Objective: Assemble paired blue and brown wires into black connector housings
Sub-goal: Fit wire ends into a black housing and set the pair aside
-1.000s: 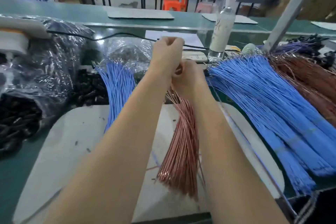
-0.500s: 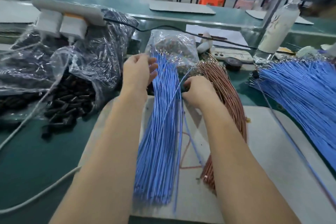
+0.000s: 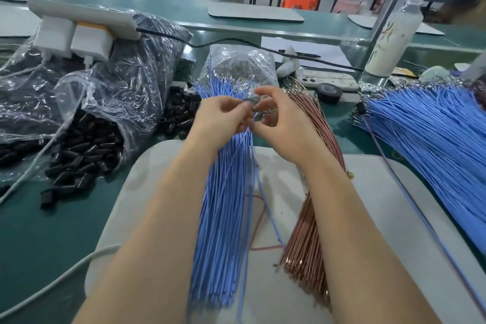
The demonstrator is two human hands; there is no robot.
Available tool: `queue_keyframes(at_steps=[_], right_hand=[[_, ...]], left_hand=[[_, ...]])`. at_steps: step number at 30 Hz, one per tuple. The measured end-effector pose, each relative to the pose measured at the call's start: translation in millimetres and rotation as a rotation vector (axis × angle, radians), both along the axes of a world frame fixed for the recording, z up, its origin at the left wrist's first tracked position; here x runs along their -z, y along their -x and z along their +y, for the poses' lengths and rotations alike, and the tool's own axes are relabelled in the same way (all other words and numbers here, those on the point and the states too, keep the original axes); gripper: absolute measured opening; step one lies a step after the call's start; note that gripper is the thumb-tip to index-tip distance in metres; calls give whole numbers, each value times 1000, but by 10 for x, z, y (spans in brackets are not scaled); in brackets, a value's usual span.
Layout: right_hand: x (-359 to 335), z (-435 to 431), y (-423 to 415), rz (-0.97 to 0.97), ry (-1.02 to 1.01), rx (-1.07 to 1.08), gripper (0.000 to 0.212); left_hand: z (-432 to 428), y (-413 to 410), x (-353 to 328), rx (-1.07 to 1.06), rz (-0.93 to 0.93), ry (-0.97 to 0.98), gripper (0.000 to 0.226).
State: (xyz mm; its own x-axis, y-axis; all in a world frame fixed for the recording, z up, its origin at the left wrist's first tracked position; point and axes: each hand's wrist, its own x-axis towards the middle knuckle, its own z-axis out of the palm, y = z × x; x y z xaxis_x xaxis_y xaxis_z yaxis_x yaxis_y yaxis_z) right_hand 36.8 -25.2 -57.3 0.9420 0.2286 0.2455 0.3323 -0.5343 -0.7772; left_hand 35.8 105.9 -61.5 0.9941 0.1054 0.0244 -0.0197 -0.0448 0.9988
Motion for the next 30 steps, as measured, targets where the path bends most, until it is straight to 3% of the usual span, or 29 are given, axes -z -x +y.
queue_keyframes(at_steps=[4, 7, 10, 14, 20, 23, 25, 27, 30], right_hand=[[72, 11, 14, 100, 234, 52, 31], [120, 122, 49, 184, 344, -5, 27], [132, 147, 25, 143, 319, 126, 16], [178, 155, 12, 233, 291, 164, 26], [221, 164, -31, 315, 36, 191, 43], [213, 122, -62, 288, -200, 253, 57], [173, 83, -79, 231, -413, 291, 42], [119, 11, -90, 152, -576, 329, 8], [31, -103, -91, 116, -926, 399, 13]], left_hand=[[179, -52, -15, -244, 19, 470, 11], [213, -67, -15, -234, 65, 718, 12], [156, -61, -7, -134, 80, 749, 8], [82, -49, 46, -18, 88, 627, 3], [56, -56, 89, -40, 35, 513, 7], [16, -49, 129, -45, -65, 282, 16], [-4, -33, 134, -51, -122, 140, 20], [-12, -21, 128, -31, -123, 159, 18], [-2, -7, 106, 106, -15, 326, 8]])
